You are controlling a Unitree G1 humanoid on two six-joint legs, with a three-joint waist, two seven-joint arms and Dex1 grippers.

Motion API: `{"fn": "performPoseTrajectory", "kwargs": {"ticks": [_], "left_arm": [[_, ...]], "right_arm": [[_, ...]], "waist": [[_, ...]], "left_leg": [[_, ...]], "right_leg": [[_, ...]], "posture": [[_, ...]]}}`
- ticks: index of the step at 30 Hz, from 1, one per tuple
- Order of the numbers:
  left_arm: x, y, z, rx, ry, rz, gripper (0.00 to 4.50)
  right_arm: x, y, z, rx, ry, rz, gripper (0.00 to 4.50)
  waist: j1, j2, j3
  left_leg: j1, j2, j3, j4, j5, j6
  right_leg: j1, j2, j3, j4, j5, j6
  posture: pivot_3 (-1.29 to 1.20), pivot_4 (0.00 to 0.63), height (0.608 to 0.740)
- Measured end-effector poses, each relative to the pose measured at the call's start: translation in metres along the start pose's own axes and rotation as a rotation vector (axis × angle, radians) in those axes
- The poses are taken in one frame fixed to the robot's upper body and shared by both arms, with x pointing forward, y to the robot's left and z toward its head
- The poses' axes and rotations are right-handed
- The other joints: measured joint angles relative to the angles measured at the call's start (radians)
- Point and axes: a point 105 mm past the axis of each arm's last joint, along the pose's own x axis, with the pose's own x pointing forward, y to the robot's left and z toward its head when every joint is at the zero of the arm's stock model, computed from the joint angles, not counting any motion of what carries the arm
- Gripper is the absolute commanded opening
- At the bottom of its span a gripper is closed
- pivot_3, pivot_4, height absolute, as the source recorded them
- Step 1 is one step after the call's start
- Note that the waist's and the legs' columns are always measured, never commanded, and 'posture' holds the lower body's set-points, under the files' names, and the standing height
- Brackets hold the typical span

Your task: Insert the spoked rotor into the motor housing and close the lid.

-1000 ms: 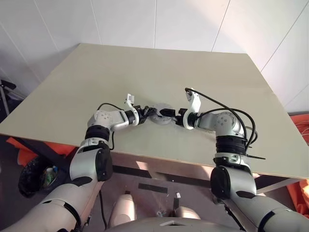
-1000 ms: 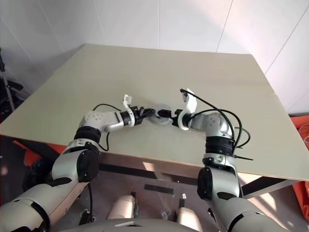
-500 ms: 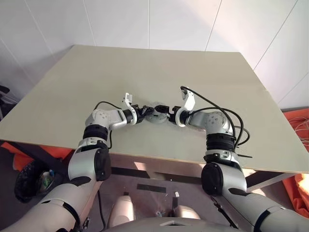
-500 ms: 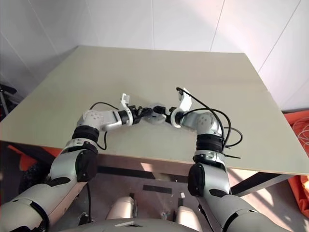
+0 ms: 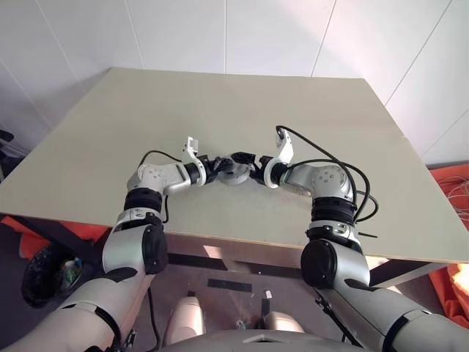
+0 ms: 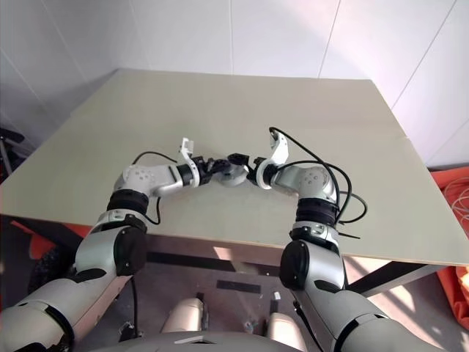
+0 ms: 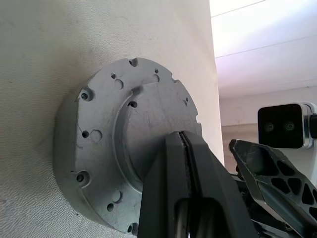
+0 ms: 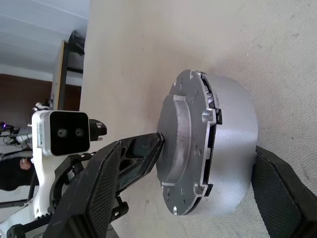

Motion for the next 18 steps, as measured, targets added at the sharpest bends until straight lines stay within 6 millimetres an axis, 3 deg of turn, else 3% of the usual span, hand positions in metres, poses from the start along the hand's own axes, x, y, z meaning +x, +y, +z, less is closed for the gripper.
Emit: {"fn": "performPoseTrajectory", "kwargs": {"ticks": [15,18], "left_arm": [[-0.003,0.001,0.006,0.015,-0.025,0.008,0.0],[-0.003,0.0,0.007,0.021,-0.031,0.007,0.0]], "right_arm": [[0.008,0.008,-0.003,0.016,-0.011,0.013,4.47],[0.012,0.009,-0.005,0.024,-0.009,0.013,3.88]], "waist": [[-0.018,0.0,0.0],[-0.026,0.0,0.0]], "left_leg": [[0.001,0.0,0.0,-0.001,0.0,0.0],[0.001,0.0,0.0,-0.001,0.0,0.0]], "right_leg": [[0.0,0.0,0.0,0.0,0.0,0.0],[0.0,0.0,0.0,0.0,0.0,0.0]], "posture": [[0.0,0.0,0.74],[0.0,0.0,0.74]]}}
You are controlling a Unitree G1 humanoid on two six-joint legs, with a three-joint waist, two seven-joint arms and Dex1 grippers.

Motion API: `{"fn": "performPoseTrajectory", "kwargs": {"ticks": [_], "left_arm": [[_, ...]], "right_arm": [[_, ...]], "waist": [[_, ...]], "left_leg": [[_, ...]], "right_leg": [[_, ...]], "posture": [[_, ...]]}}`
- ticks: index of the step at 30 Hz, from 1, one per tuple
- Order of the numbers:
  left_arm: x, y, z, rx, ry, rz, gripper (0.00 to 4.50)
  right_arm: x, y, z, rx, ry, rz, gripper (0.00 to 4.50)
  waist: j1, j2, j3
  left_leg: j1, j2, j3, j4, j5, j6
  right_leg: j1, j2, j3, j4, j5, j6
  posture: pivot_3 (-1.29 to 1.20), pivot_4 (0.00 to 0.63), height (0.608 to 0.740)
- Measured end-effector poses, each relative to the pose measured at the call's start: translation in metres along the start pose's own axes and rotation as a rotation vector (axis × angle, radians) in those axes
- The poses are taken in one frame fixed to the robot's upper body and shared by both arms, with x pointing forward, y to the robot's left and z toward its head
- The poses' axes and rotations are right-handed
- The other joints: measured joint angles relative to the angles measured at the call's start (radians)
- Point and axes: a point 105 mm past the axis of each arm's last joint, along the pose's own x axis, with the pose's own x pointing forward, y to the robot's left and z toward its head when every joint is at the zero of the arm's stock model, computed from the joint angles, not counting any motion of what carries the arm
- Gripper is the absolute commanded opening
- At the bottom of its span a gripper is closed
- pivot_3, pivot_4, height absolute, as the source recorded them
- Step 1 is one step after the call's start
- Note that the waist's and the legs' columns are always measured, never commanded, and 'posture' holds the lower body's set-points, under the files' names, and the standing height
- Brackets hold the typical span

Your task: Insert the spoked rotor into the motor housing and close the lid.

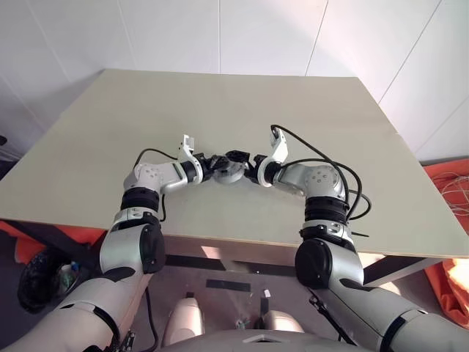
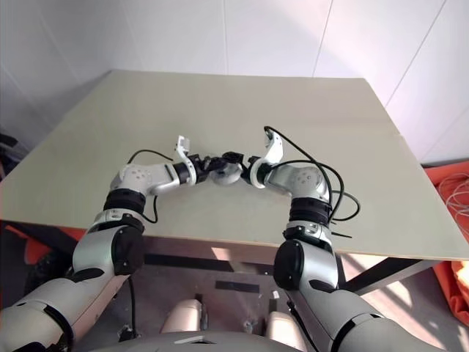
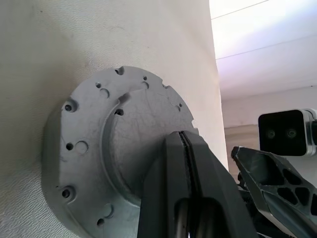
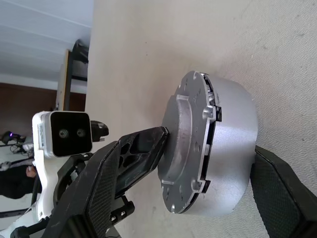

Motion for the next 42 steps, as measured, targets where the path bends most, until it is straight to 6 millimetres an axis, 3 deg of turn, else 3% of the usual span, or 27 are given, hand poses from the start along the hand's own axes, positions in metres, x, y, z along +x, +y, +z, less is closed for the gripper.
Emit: {"fn": "performPoseTrajectory", "kwargs": {"ticks": [7,15,19,42], "left_arm": [[-0.004,-0.002,0.007,0.007,-0.029,-0.007,0.0],[-0.005,-0.003,0.011,0.016,-0.045,-0.006,0.0],[-0.005,-0.003,0.011,0.016,-0.047,-0.008,0.0],[-0.006,-0.003,0.011,0.013,-0.064,-0.048,0.0]], "right_arm": [[0.001,-0.001,0.002,0.021,-0.008,0.007,1.78],[0.002,0.002,0.002,0.018,-0.005,0.012,1.78],[0.004,0.0,0.002,0.025,-0.01,0.008,1.21],[0.007,-0.002,0.011,0.07,-0.063,0.009,1.21]], "waist": [[0.0,0.0,0.0],[0.003,0.0,0.0],[0.003,0.0,0.0],[0.007,0.0,0.0]], "left_leg": [[0.0,0.0,0.0,-0.001,0.0,0.0],[0.0,0.0,0.0,-0.002,0.0,0.0],[0.0,-0.001,0.0,-0.002,0.0,0.0],[-0.003,-0.001,0.0,-0.002,0.0,0.0]], "right_leg": [[0.0,0.0,0.0,-0.001,0.0,0.0],[0.0,0.0,0.0,-0.001,0.0,0.0],[0.0,0.0,0.0,-0.001,0.0,0.0],[-0.002,-0.001,-0.001,-0.001,0.0,0.0]], "posture": [[0.0,0.0,0.74],[0.0,0.0,0.74],[0.0,0.0,0.74],[0.0,0.0,0.74]]}}
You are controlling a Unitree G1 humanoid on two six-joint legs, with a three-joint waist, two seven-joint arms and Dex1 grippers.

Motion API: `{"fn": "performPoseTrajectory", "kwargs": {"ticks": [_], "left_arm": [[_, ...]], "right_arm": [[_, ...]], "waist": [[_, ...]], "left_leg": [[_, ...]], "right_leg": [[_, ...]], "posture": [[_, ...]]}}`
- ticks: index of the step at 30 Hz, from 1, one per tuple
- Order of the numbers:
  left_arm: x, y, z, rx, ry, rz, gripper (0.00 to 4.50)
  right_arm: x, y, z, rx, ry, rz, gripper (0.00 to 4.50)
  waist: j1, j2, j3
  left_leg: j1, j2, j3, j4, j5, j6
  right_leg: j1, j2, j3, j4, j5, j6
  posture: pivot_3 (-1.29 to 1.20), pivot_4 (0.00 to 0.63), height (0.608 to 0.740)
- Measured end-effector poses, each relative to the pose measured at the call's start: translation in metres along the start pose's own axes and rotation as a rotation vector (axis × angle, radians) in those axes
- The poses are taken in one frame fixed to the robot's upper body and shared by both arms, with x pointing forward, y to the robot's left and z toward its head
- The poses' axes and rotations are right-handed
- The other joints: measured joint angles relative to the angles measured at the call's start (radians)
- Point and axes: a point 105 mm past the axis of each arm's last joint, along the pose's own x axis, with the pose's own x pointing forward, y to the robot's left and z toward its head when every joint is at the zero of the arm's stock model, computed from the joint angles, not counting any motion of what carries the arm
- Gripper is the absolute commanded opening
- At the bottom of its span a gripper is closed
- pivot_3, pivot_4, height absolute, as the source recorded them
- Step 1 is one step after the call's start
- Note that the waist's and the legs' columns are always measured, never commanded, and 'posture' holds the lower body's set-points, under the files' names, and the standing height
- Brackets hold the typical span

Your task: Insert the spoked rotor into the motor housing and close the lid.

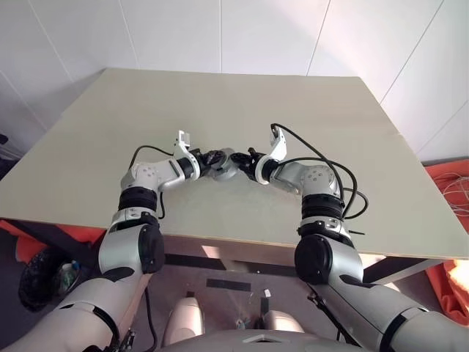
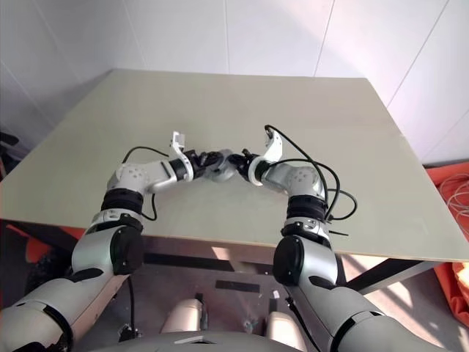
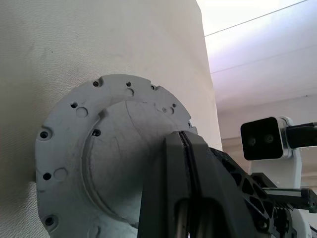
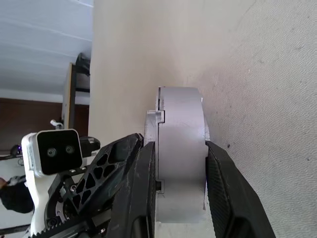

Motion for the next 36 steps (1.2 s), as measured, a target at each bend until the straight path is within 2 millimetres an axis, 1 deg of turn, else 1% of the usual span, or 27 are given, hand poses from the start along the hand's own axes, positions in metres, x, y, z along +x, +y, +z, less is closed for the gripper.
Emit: {"fn": "performPoseTrajectory", "kwargs": {"ticks": [4,7,10,16,22,25,28,30,32,36], "left_arm": [[-0.004,-0.005,0.0,-0.038,-0.018,-0.078,0.0],[-0.011,-0.011,0.006,-0.055,-0.05,-0.134,0.0],[-0.015,-0.015,0.009,-0.073,-0.069,-0.171,0.0],[-0.027,-0.024,0.017,-0.114,-0.127,-0.267,0.0],[-0.037,-0.036,0.02,-0.143,-0.148,-0.362,0.0],[-0.044,-0.033,0.025,-0.173,-0.19,-0.381,0.0],[-0.05,-0.025,0.029,-0.197,-0.228,-0.356,0.0],[-0.053,-0.017,0.028,-0.214,-0.245,-0.329,0.0],[-0.055,-0.012,0.028,-0.225,-0.256,-0.316,0.0],[-0.059,-0.011,0.035,-0.238,-0.301,-0.312,0.0]], "right_arm": [[0.002,0.006,0.004,0.013,-0.018,0.02,1.21],[0.003,0.015,0.009,0.014,-0.033,0.047,1.21],[0.004,0.02,0.011,0.037,-0.044,0.067,1.21],[0.006,0.016,0.018,0.155,-0.096,0.083,1.21],[0.005,0.023,0.026,0.181,-0.134,0.109,1.21],[0.004,0.024,0.029,0.191,-0.146,0.118,1.21],[0.0,0.025,0.033,0.2,-0.152,0.139,1.21],[-0.003,0.029,0.036,0.198,-0.148,0.165,1.21],[-0.008,0.034,0.039,0.193,-0.147,0.193,1.21],[-0.018,0.045,0.045,0.167,-0.137,0.259,1.21]], "waist": [[0.001,0.0,0.0],[0.005,0.0,0.0],[0.013,0.0,0.0],[0.032,0.0,0.0],[0.044,0.0,0.0],[0.046,0.0,0.0],[0.05,0.0,0.0],[0.05,0.0,0.0],[0.051,0.0,0.0],[0.051,0.0,0.0]], "left_leg": [[-0.006,0.0,0.0,0.001,0.0,0.0],[-0.014,0.0,0.0,0.002,0.0,0.001],[-0.018,0.0,0.0,0.004,-0.001,0.002],[-0.024,0.0,0.0,0.008,-0.001,0.002],[-0.026,0.001,0.0,0.011,-0.001,0.002],[-0.026,0.001,0.0,0.012,-0.001,0.002],[-0.026,0.001,0.0,0.013,-0.001,0.002],[-0.026,0.001,0.0,0.014,0.0,0.002],[-0.026,0.001,0.0,0.014,0.0,0.003],[-0.026,0.001,0.0,0.015,0.001,0.002]], "right_leg": [[-0.005,0.0,-0.001,0.0,0.0,0.0],[-0.013,0.0,-0.003,0.001,0.0,0.0],[-0.015,0.0,-0.004,0.002,0.0,0.0],[-0.019,0.0,-0.006,0.003,0.0,0.0],[-0.019,0.0,-0.009,0.006,0.0,0.0],[-0.02,0.0,-0.009,0.008,0.0,0.0],[-0.021,0.0,-0.008,0.012,0.0,0.0],[-0.022,0.0,-0.009,0.013,0.0,0.0],[-0.022,0.0,-0.009,0.014,0.0,0.0],[-0.022,-0.001,-0.008,0.016,0.0,0.0]], "posture": [[0.0,0.0,0.74],[0.0,0.0,0.74],[0.0,0.0,0.74],[0.0,0.0,0.74],[0.0,0.0,0.74],[0.0,0.0,0.74],[0.0,0.0,0.74],[0.0,0.0,0.74],[0.0,0.0,0.74],[0.0,0.0,0.74]]}}
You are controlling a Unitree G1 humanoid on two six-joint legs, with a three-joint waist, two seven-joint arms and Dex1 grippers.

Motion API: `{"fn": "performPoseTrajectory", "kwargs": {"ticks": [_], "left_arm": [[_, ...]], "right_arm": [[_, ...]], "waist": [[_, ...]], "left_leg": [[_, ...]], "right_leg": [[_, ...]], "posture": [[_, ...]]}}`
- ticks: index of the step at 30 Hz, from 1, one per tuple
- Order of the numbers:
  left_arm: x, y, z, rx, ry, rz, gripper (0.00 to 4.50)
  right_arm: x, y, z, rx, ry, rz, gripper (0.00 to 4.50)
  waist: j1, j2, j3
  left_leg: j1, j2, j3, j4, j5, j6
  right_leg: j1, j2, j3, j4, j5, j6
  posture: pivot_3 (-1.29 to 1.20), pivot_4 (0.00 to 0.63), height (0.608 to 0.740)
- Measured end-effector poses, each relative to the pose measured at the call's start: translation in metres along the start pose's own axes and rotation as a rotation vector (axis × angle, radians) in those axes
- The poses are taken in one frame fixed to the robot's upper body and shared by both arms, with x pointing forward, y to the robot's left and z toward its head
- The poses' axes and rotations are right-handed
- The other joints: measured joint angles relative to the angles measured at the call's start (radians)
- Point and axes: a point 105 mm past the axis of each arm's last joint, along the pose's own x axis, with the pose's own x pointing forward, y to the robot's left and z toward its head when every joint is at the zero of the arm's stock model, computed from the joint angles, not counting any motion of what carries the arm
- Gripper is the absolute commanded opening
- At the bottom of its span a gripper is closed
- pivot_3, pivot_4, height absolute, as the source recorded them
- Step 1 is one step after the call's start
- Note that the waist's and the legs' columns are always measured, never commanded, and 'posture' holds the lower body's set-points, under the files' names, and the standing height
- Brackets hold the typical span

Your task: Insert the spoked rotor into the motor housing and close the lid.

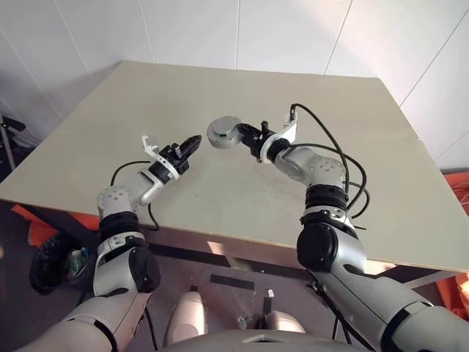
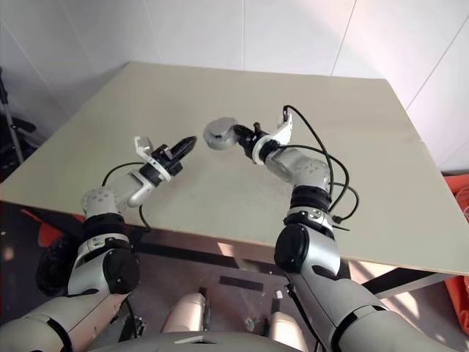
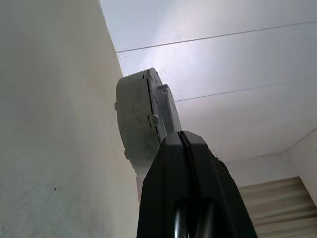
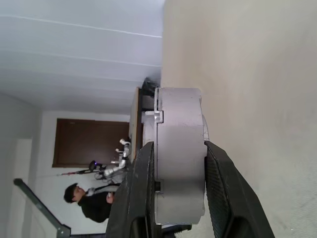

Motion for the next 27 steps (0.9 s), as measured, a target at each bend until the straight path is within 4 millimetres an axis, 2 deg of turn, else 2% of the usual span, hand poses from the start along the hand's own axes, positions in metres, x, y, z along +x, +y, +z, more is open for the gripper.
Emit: {"fn": "performPoseTrajectory", "kwargs": {"ticks": [3,9,17,27], "left_arm": [[0.0,0.001,0.002,-0.003,-0.014,0.009,0.0],[0.003,0.001,-0.003,-0.025,-0.009,0.003,0.0],[0.002,-0.004,-0.014,-0.03,0.081,-0.002,0.0],[-0.005,-0.005,-0.01,-0.034,0.083,-0.006,0.0]], "right_arm": [[-0.008,0.005,0.001,-0.025,0.018,0.035,1.21],[-0.018,-0.006,0.001,-0.035,0.029,0.014,1.21],[-0.021,-0.005,0.007,-0.052,0.013,0.013,1.21],[-0.02,-0.004,0.007,-0.054,0.012,0.01,1.21]], "waist": [[0.001,0.0,0.0],[0.002,0.0,0.0],[0.001,0.0,0.0],[0.003,0.0,0.0]], "left_leg": [[0.0,0.0,0.0,0.0,0.0,0.0],[0.0,0.0,0.0,0.001,0.001,-0.001],[0.001,0.0,0.0,0.001,0.001,-0.001],[0.0,0.0,0.0,0.003,0.001,-0.001]], "right_leg": [[0.0,0.0,0.0,0.0,0.0,0.0],[0.0,0.0,0.0,0.002,0.0,0.0],[0.0,0.0,0.0,0.002,0.0,0.0],[0.0,0.0,0.0,0.003,0.0,0.0]], "posture": [[0.0,0.0,0.74],[0.0,0.0,0.74],[0.0,0.0,0.74],[0.0,0.0,0.74]]}}
